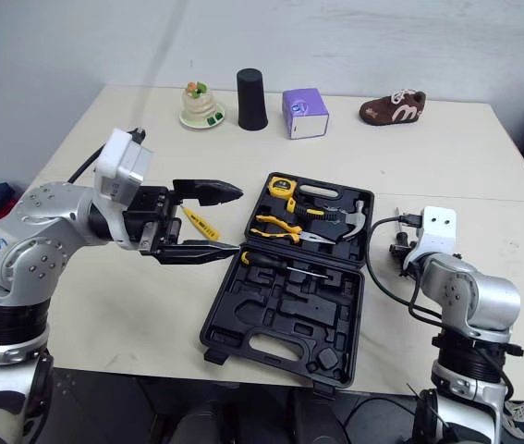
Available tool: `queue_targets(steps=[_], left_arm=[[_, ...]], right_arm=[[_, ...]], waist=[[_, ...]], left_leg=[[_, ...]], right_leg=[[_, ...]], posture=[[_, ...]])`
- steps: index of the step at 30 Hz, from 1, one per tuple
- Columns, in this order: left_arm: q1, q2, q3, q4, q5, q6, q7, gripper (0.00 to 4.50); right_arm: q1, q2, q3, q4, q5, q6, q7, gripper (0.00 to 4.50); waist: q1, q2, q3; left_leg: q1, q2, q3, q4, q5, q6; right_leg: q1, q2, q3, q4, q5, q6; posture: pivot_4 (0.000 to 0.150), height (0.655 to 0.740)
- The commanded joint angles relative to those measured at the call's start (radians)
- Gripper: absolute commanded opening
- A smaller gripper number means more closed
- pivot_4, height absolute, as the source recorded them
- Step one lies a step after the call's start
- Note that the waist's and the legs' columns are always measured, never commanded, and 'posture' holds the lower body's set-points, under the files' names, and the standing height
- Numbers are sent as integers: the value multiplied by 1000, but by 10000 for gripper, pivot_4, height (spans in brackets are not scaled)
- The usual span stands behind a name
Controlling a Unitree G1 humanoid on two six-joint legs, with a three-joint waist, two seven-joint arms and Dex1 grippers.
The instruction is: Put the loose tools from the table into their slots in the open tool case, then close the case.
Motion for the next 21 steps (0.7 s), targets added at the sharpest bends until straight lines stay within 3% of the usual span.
queue_targets(steps=[1, 6, 12, 17, 21], left_arm=[[-19, 17, 19, -28, -10, -9, -17, 45000], [-2, 38, 2, -10, 15, -18, -53, 45000], [37, 142, -11, 33, 53, -32, -175, 45000], [67, 223, -66, 92, 147, -117, -296, 45000], [72, 225, -100, 122, 213, -184, -334, 45000]], right_arm=[[8, 10, -45, -73, 5, 3, 5, 10755], [74, -164, 99, -254, 51, -88, 227, 10755], [77, -399, 155, -383, 245, -76, 575, 10755], [14, -594, 277, -381, 335, -128, 869, 10755], [-36, -695, 454, -346, 271, -190, 992, 10755]], waist=[[0, 0, 0], [0, 4, 3], [-6, 5, 5], [-3, 6, 10], [1, 1, 14]], left_leg=[[0, 0, 0, 0, 0, 0], [-1, -1, 0, 0, 0, 0], [0, 1, 0, -1, -1, -1], [0, 0, 0, -1, -1, 0], [-1, 0, -1, 0, -3, 3]], right_leg=[[0, 0, 0, 0, 0, 0], [0, 0, 0, -1, -1, 1], [0, 2, 1, -1, -1, 2], [0, 2, 1, -1, -1, 2], [0, 0, 0, -3, -1, 2]], posture=[[1500, 7383], [1500, 7383], [1500, 7383], [1500, 7383], [1500, 7383]])
